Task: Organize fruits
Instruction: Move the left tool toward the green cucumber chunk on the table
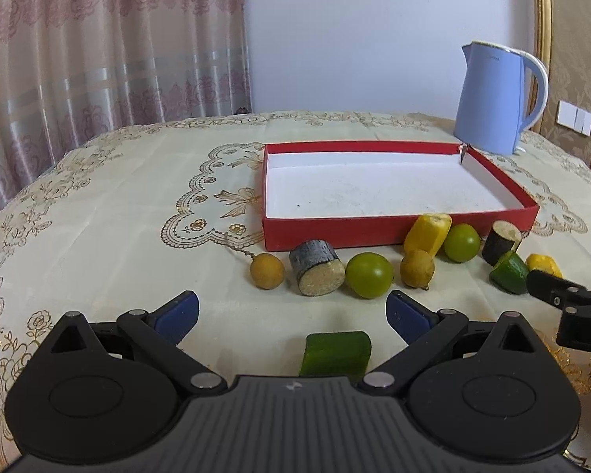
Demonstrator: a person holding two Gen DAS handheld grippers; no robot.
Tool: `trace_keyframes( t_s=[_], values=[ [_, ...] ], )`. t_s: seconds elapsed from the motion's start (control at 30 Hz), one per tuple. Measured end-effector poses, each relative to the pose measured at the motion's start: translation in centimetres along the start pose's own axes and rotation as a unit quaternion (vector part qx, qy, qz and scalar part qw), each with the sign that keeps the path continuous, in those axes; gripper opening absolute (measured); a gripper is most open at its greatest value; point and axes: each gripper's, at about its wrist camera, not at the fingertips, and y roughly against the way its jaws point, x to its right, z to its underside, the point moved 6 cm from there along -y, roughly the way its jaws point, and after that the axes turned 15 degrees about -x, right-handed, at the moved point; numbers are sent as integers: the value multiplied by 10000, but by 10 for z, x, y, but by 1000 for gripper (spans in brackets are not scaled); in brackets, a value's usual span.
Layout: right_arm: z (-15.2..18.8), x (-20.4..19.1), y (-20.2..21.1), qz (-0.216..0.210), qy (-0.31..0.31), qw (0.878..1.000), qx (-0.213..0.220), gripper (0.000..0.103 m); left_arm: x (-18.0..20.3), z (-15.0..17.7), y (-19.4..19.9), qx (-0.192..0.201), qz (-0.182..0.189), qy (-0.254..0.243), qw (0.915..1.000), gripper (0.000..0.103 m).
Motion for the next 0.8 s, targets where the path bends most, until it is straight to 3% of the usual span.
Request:
trace_keyframes(
  t_s=[0.4, 0.8],
  values=[
    [-5, 9, -13, 78, -283, 9988, -400, 103, 11, 3, 8, 85, 20, -161, 9998, 102],
    [-6, 5, -9, 191, -117, 9994, -250, 103, 1, 8, 7, 42, 157, -197, 9997, 102]
  ],
)
